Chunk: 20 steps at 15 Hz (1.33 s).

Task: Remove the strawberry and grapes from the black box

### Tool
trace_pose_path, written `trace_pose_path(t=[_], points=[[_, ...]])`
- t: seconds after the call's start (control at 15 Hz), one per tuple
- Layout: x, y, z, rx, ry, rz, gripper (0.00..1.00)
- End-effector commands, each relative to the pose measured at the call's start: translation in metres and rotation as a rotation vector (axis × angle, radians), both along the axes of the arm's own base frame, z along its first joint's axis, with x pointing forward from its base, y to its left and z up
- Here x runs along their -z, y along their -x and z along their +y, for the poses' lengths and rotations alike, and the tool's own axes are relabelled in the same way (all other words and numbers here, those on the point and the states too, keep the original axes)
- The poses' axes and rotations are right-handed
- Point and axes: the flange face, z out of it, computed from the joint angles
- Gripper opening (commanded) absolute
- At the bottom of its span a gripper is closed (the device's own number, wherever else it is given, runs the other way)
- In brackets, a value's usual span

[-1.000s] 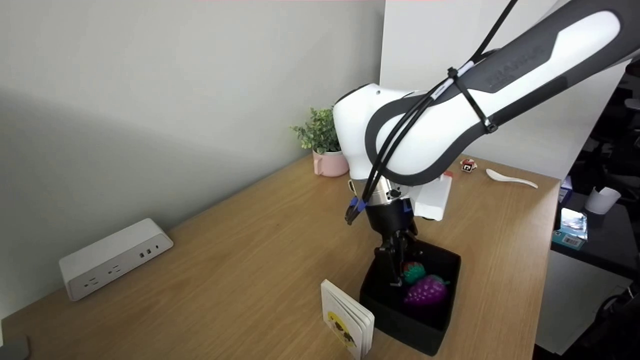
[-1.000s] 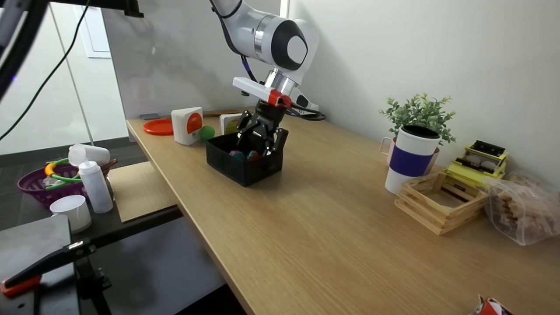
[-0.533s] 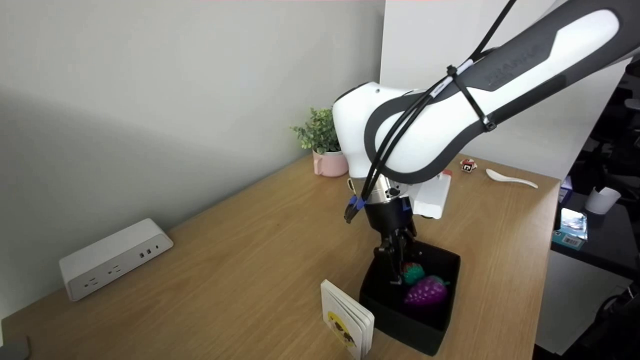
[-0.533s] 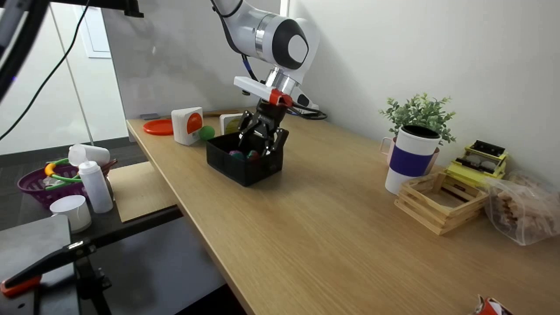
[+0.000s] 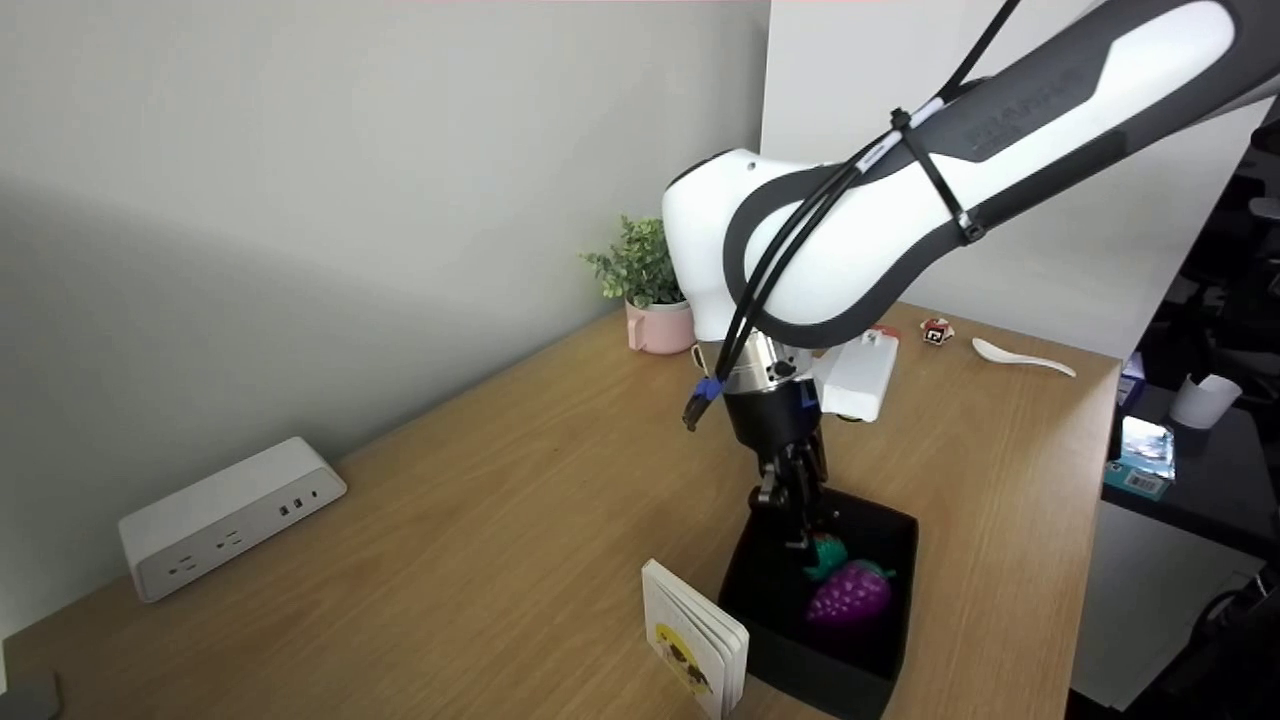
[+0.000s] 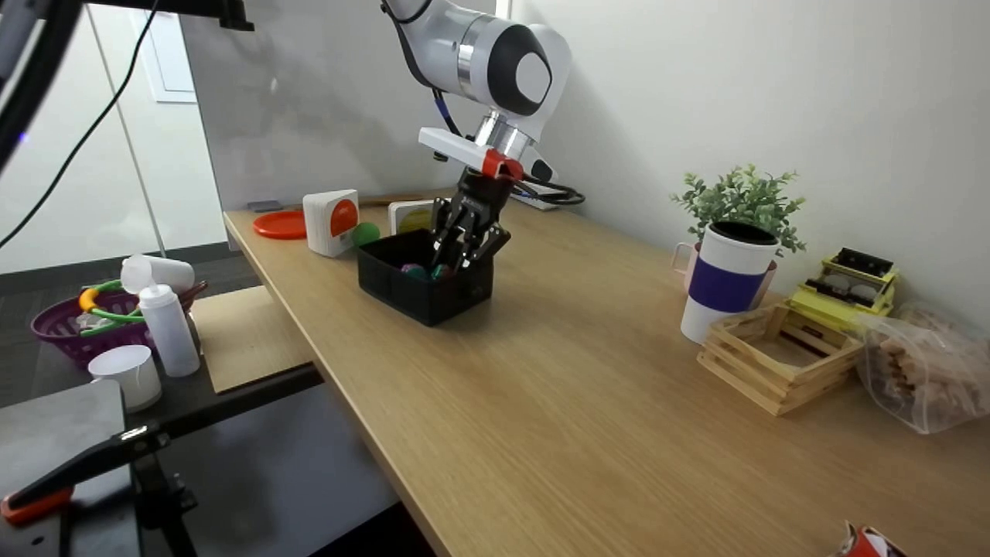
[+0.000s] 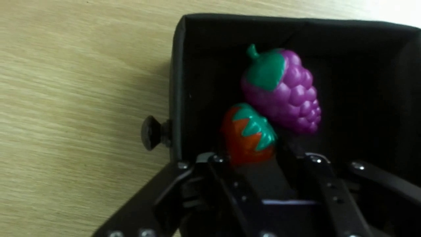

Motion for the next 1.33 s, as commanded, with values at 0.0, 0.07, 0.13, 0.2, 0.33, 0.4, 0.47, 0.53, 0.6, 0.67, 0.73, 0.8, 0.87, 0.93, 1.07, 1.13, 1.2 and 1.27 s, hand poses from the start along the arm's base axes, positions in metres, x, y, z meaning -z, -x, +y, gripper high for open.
trace_pose_path(t=[0.0, 0.07, 0.13, 0.2, 0.33, 0.4, 0.47, 0.53, 0.6, 0.67, 0.73, 0.8, 0.87, 0.93, 1.07, 1.13, 1.2, 1.27], points=[[0.008, -0.002, 0.000, -0.010, -0.022, 0.018, 0.16], [0.007, -0.002, 0.000, -0.009, -0.021, 0.020, 0.13], [0.006, -0.002, -0.001, -0.007, -0.019, 0.019, 0.12], [0.005, -0.002, -0.001, -0.006, -0.017, 0.018, 0.12], [0.002, -0.001, -0.001, -0.006, -0.012, 0.014, 0.12], [0.001, -0.001, 0.000, -0.006, -0.010, 0.012, 0.12], [-0.002, -0.001, 0.000, -0.007, -0.006, 0.009, 0.12], [-0.004, -0.001, 0.001, -0.008, -0.001, 0.006, 0.12], [-0.007, -0.001, 0.003, -0.011, 0.003, 0.001, 0.12], [-0.011, 0.000, 0.005, -0.014, 0.011, -0.005, 0.12], [-0.015, 0.001, 0.008, -0.018, 0.019, -0.010, 0.12], [-0.019, 0.002, 0.010, -0.023, 0.026, -0.016, 0.12], [-0.023, 0.002, 0.013, -0.027, 0.035, -0.022, 0.12], [-0.028, 0.002, 0.016, -0.031, 0.044, -0.030, 0.12], [-0.038, 0.003, 0.023, -0.038, 0.067, -0.048, 0.12], [-0.045, 0.003, 0.026, -0.042, 0.081, -0.059, 0.12], [-0.052, 0.004, 0.029, -0.047, 0.096, -0.071, 0.12], [-0.059, 0.004, 0.033, -0.050, 0.114, -0.084, 0.12]])
